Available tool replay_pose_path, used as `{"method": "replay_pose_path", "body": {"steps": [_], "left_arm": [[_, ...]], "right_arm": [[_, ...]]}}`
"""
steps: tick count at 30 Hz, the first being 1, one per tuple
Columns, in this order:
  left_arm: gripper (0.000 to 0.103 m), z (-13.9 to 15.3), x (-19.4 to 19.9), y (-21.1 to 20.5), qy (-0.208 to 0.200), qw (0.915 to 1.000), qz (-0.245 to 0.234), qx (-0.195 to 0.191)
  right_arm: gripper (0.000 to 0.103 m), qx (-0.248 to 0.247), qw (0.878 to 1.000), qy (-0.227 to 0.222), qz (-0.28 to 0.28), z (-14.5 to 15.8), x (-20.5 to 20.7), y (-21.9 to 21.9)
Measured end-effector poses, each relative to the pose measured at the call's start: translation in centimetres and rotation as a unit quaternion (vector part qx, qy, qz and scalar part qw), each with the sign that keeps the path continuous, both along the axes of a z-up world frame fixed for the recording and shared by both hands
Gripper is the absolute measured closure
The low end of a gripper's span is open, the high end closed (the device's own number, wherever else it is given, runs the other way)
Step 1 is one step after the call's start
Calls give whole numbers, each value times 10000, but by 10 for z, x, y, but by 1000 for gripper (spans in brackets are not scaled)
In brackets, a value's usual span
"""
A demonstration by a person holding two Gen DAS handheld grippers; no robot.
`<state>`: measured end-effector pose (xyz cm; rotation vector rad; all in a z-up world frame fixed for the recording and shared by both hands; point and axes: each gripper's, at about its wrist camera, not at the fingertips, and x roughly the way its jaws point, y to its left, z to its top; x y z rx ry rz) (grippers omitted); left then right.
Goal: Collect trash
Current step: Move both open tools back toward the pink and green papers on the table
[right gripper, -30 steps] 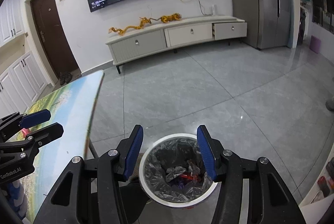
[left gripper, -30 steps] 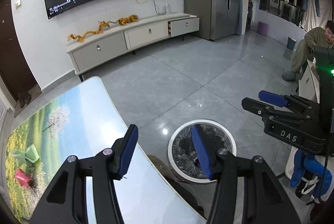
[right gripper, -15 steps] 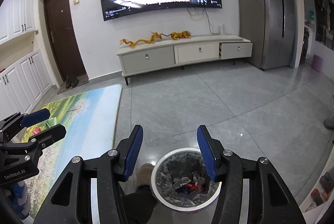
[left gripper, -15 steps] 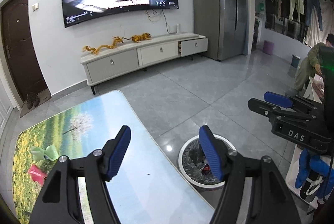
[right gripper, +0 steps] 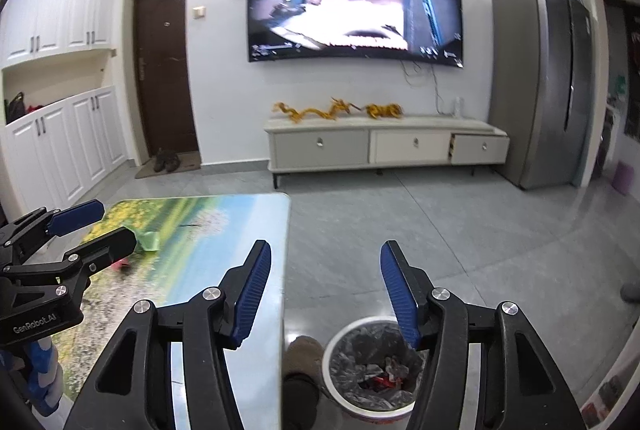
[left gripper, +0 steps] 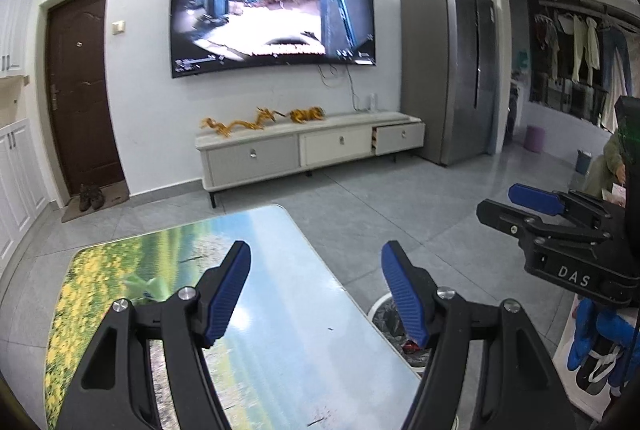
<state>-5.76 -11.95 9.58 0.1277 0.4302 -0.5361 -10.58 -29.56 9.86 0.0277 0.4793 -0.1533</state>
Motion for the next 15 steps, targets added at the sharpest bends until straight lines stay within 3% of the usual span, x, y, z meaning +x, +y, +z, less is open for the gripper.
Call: {"method": "replay_pose_path", "body": {"steps": [12, 15], "left_arm": [[36, 19, -40, 74, -384, 9960, 752, -292], [29, 22, -45, 90, -467, 9936, 968, -360]], "right_arm": [[44, -198, 9967, -406, 675, 25, -31, 61], [43, -209, 9951, -508, 821, 30, -37, 74]]}}
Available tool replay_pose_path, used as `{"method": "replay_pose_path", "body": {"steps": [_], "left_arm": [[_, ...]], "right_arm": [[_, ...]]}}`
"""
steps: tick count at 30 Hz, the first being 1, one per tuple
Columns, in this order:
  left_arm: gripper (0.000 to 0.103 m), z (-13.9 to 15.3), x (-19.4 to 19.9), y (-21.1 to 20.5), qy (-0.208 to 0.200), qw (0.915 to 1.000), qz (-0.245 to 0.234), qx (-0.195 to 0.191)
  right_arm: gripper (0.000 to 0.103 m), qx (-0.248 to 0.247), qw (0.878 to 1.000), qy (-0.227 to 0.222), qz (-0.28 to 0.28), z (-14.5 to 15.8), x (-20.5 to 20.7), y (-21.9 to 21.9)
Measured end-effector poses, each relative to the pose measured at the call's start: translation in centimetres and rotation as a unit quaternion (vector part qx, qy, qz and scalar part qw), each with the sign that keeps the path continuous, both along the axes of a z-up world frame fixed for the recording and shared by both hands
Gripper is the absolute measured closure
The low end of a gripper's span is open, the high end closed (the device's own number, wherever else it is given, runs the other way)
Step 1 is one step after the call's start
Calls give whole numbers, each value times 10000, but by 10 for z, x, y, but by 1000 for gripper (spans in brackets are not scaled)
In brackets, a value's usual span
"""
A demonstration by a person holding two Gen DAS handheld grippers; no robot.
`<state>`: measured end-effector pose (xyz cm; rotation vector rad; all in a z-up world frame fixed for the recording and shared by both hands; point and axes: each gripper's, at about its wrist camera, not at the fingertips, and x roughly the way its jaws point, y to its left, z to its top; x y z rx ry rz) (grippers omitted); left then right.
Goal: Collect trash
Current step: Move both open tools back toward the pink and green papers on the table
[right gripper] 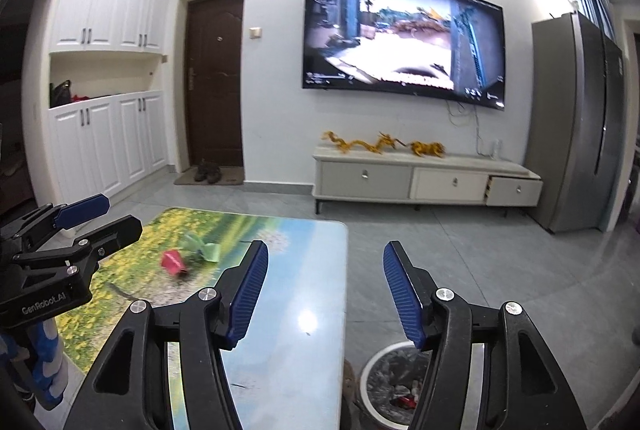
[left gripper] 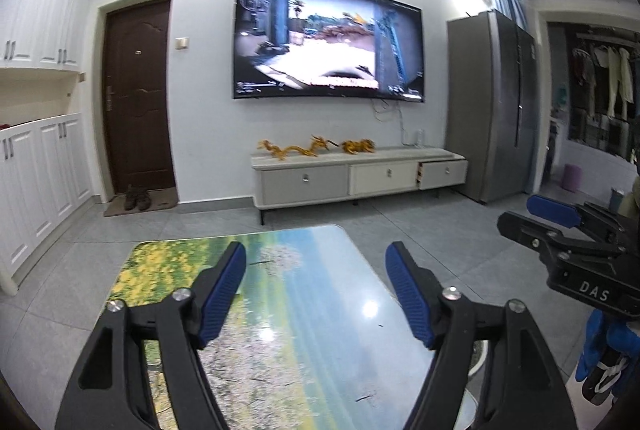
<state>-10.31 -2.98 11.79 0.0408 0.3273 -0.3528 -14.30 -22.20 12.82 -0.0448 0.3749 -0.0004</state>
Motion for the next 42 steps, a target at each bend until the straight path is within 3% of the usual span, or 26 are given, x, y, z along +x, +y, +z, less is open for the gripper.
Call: {"method": "replay_pose_path", "body": {"steps": [13, 24, 35, 42], "left_arm": [[28, -7, 3, 40, -1, 9989, 434, -163], [28, -34, 35, 80, 405, 9961, 726, -282], [28, -88, 90, 160, 1062, 9846, 1388, -31], [28, -136, 140, 168, 1648, 9790, 1202, 43]], "right_arm": [[40, -98, 9994, -33, 332, 1, 2, 29], [40, -217, 9982, 221, 509, -7, 34, 48], [39, -226, 9918, 771, 996, -36, 114, 87], [39, -206, 9826, 1308, 1302, -74, 178, 112]]}}
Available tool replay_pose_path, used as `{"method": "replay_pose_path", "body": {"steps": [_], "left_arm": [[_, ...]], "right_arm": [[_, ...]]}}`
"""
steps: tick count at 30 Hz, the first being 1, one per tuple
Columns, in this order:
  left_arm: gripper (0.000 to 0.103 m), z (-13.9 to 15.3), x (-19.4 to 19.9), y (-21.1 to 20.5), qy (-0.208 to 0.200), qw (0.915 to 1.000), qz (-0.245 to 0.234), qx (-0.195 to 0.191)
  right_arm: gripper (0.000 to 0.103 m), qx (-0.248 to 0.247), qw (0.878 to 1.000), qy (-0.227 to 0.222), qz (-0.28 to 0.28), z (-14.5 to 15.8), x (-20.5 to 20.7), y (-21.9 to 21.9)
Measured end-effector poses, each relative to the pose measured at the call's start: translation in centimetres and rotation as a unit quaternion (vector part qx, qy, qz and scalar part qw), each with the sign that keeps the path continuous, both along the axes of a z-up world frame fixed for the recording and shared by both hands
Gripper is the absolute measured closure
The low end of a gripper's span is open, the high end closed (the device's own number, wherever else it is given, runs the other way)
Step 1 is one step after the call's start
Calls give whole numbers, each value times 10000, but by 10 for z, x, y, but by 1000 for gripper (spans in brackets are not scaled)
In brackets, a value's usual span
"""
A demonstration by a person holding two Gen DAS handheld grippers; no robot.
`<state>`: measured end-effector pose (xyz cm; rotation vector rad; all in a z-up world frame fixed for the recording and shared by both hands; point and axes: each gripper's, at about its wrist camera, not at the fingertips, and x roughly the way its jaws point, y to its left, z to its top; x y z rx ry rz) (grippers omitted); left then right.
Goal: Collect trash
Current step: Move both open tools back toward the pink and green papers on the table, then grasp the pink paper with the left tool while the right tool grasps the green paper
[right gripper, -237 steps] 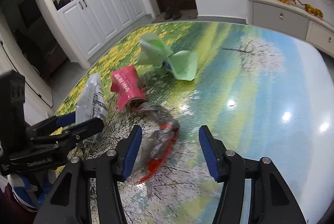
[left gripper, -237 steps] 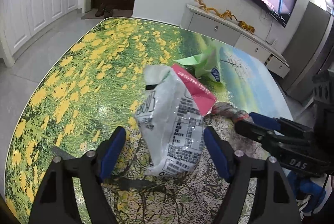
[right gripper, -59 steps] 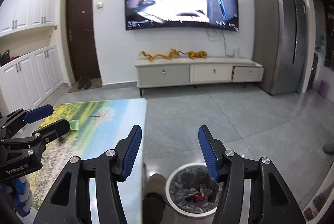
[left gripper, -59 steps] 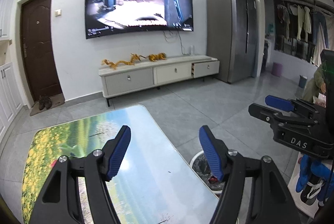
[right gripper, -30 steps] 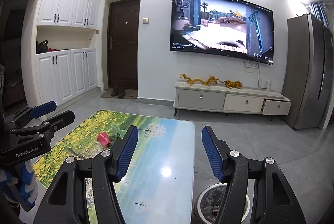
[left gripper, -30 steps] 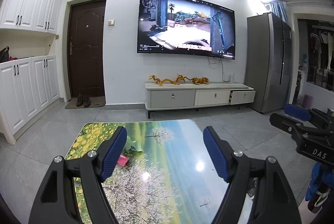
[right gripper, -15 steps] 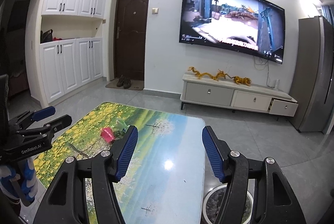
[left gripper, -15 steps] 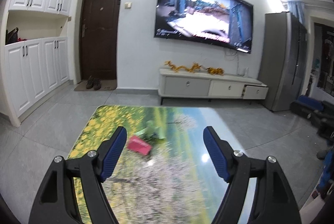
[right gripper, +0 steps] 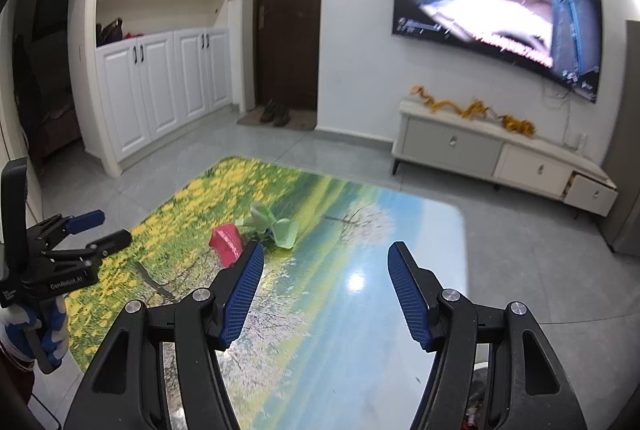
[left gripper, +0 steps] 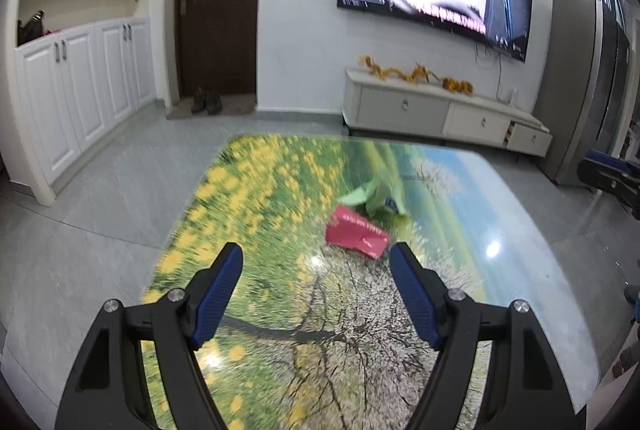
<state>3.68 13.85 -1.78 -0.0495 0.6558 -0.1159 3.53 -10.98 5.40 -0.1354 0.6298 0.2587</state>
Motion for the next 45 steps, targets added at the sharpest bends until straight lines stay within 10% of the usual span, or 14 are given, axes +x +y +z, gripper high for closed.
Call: {"method": "replay_pose_path", "body": {"steps": [16, 36, 45], "left_arm": [[28, -73, 125, -42, 890, 9959, -131, -117], [46, -87, 133, -12, 985, 9915, -200, -824], [51, -84, 131, -19, 967, 9917, -283, -797]], "right_arm": [[39, 186, 9965, 740, 347, -70, 117, 25], [40, 686, 9820, 1336, 1142, -128, 189, 103], [67, 761, 9788, 1436, 1249, -133, 184, 94]]}}
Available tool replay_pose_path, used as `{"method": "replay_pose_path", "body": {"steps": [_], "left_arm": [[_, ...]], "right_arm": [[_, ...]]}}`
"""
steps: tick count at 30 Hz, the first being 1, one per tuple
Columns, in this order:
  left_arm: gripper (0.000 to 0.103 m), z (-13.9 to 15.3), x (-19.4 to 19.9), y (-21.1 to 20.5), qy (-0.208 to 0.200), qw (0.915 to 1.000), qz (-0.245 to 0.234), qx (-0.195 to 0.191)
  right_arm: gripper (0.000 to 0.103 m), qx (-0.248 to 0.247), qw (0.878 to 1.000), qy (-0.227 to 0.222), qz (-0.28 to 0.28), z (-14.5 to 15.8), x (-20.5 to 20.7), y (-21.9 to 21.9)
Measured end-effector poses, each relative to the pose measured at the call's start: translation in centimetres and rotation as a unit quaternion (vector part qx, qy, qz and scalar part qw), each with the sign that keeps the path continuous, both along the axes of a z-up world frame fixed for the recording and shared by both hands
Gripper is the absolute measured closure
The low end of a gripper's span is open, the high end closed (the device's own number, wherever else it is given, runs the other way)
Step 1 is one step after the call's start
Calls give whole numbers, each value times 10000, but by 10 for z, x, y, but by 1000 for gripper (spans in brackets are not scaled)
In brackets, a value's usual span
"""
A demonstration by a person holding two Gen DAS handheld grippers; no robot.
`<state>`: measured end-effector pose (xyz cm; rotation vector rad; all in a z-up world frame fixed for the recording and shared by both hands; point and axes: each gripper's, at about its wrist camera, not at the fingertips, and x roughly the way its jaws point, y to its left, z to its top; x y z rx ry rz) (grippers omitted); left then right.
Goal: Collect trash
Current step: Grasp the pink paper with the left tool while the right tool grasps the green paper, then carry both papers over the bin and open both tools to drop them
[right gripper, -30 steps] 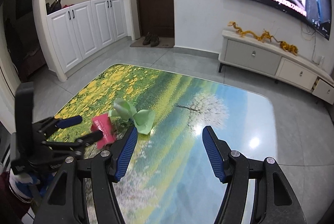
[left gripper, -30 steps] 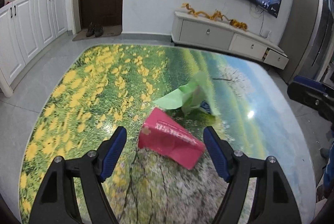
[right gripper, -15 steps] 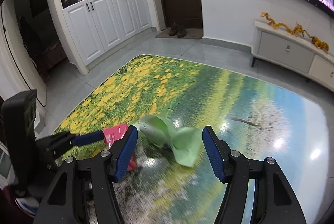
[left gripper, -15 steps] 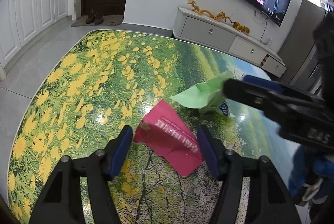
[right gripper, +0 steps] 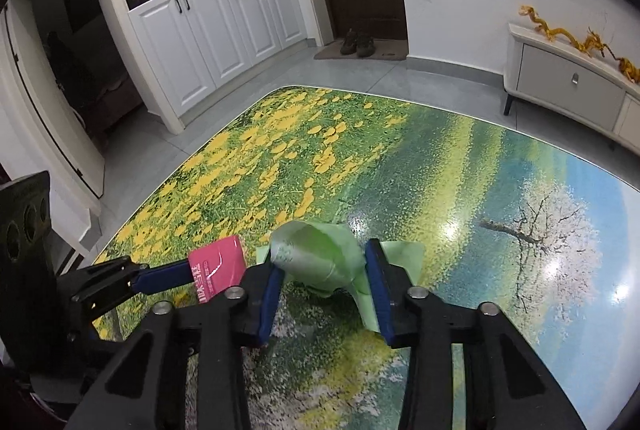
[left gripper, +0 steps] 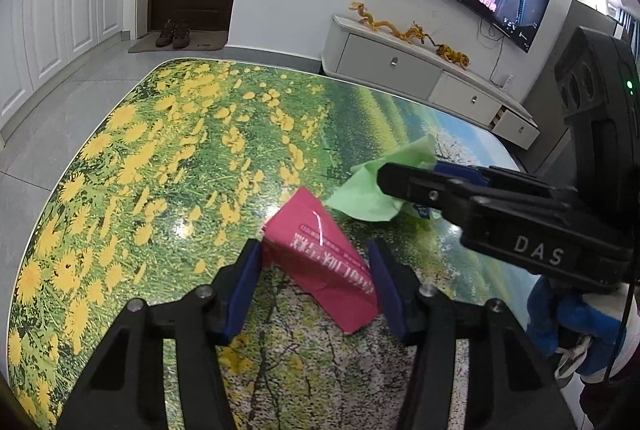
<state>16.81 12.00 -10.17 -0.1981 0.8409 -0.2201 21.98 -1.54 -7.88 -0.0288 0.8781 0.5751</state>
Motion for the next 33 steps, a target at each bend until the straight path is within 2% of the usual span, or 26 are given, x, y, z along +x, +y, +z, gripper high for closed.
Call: {"method": "replay_pose_path", "body": {"steps": [2, 3, 4, 12, 16, 22, 33], "left_arm": [[56, 1, -1, -2, 1, 10000, -19, -15], [79, 1, -2, -3, 20, 9999, -71, -75], [79, 2, -3, -3, 30, 9998, -111, -178], [82, 8, -30, -16, -15, 9997, -247, -50], [83, 21, -51, -21, -148, 9994, -319, -12], [83, 50, -83, -27, -475, 9981, -394, 9], [83, 115, -131, -63, -1156, 9906, -725, -88]], "right_arm": [[67, 43, 10000, -23, -61, 3, -5, -7], [68, 67, 9999, -47, -93, 6, -8, -10], [68, 80, 9999, -69, -125, 8, -11, -14], [68, 99, 9988, -285, -377, 33, -48, -42], [68, 82, 9978, -433, -497, 48, -73, -56], [68, 62, 9936, -740, -857, 79, -117, -92], [68, 16, 9745, -1407, -1747, 136, -197, -176]]}}
